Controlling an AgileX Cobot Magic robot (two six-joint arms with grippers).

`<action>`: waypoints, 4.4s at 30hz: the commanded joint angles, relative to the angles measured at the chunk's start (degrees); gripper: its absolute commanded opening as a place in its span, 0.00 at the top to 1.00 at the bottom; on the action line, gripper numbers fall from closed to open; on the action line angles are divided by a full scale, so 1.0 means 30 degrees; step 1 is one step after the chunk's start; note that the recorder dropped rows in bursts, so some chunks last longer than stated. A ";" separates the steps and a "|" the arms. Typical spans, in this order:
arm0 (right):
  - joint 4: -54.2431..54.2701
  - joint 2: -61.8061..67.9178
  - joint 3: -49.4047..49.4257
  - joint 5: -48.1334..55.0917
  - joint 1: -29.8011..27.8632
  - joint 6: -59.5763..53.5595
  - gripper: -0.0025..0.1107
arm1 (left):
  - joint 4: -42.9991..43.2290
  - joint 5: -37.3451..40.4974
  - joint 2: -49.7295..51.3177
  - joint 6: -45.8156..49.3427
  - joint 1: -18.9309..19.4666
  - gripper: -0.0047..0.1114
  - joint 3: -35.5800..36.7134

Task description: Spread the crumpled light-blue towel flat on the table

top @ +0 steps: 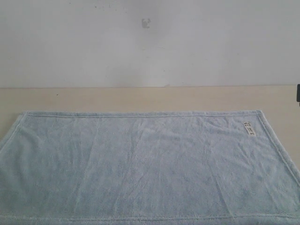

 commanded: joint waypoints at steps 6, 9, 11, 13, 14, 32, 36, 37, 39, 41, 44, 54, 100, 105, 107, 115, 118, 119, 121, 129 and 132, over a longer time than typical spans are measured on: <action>-0.0428 -0.4081 0.2847 -0.2651 0.0013 0.0184 0.98 | -0.0212 -0.0059 0.0061 -0.0165 0.0001 0.92 0.0063; -0.2914 -0.6206 0.4615 -0.3710 0.0013 0.1902 0.98 | -0.0212 -0.0059 0.0061 -0.0165 0.0001 0.92 0.0063; -0.5536 -0.7440 0.5891 -0.4524 0.0013 0.4950 0.98 | -0.0212 -0.0059 0.0061 -0.0165 0.0001 0.92 0.0063; -0.8309 -0.8765 0.7319 -0.5408 0.0013 0.8293 0.98 | -0.0212 -0.0059 0.0061 -0.0165 0.0001 0.92 0.0063; -0.9011 -0.9272 0.8003 -0.5870 0.0013 0.9175 0.98 | -0.0212 -0.0059 0.0061 -0.0165 0.0001 0.92 0.0063; -0.7084 -1.7421 1.3037 -0.6222 -0.0026 0.9708 0.98 | -0.0212 0.0015 0.0061 -0.0165 0.0001 0.92 0.0063; -0.7084 -1.7553 1.3037 -0.6335 -0.0026 0.9708 0.98 | -0.0212 0.0015 0.0061 -0.0165 0.0001 0.92 0.0063; -0.7084 -1.7553 1.3037 -0.6335 -0.0026 0.9708 0.98 | -0.0212 0.0015 0.0061 -0.0165 0.0001 0.92 0.0063; -0.7084 -1.7553 1.3037 -0.6335 -0.0026 0.9708 0.98 | -0.0212 -0.0043 0.0061 -0.0165 0.0001 0.92 0.0063; -0.7084 -1.7553 1.3037 -0.6335 -0.0026 0.9708 0.98 | -0.0212 -0.0043 0.0061 -0.0165 0.0001 0.92 0.0063; -0.7084 -1.7553 1.3037 -0.6335 -0.0026 0.9708 0.98 | -0.0212 -0.0043 0.0061 -0.0165 0.0001 0.92 0.0063; -0.7084 -1.7553 1.3037 -0.6335 -0.0026 0.9708 0.98 | -0.0212 -0.0043 0.0061 -0.0165 0.0001 0.92 0.0063; -0.7084 -1.7553 1.3037 -0.6215 -0.0026 0.9708 0.98 | -0.0427 -0.1311 -1.2997 0.0963 0.0001 0.92 1.1913; -0.7084 -1.7553 1.3037 -0.6215 -0.0026 0.9708 0.98 | -0.0427 -0.2653 -1.2997 0.0697 0.0001 0.92 1.2851; -0.7084 -1.7553 1.3037 -0.6215 -0.0026 0.9708 0.98 | -0.0427 -0.2897 -1.2997 0.0697 0.0001 0.92 1.3057; -0.7084 -1.7553 1.3037 -0.6215 -0.0026 0.9708 0.98 | -0.0427 -0.6947 -1.2997 -0.1372 0.0001 0.92 1.5203; -0.7084 -1.7553 1.3037 -0.6215 -0.0026 0.9708 0.98 | 0.0159 -0.7144 -1.2997 -0.1882 -0.0167 0.92 1.5203; -0.7084 -1.7553 1.3037 -0.6215 -0.0026 0.9708 0.98 | 0.0587 -0.7232 -1.2997 -0.1882 -0.0226 0.92 1.5203; -0.7084 -1.7553 1.3037 -0.6215 -0.0026 0.9708 0.98 | 0.0654 -0.7378 -1.2997 -0.1882 -0.0346 0.92 1.5203; -0.7084 -1.7553 1.3037 -0.6215 -0.0026 0.9708 0.98 | 0.0654 -0.7422 -1.2997 -0.1634 -0.1166 0.92 1.5203; -0.7084 -1.7553 1.3037 -0.6215 -0.0026 0.9708 0.98 | 0.0654 -0.7422 -1.2997 -0.1309 -0.1370 0.92 1.5203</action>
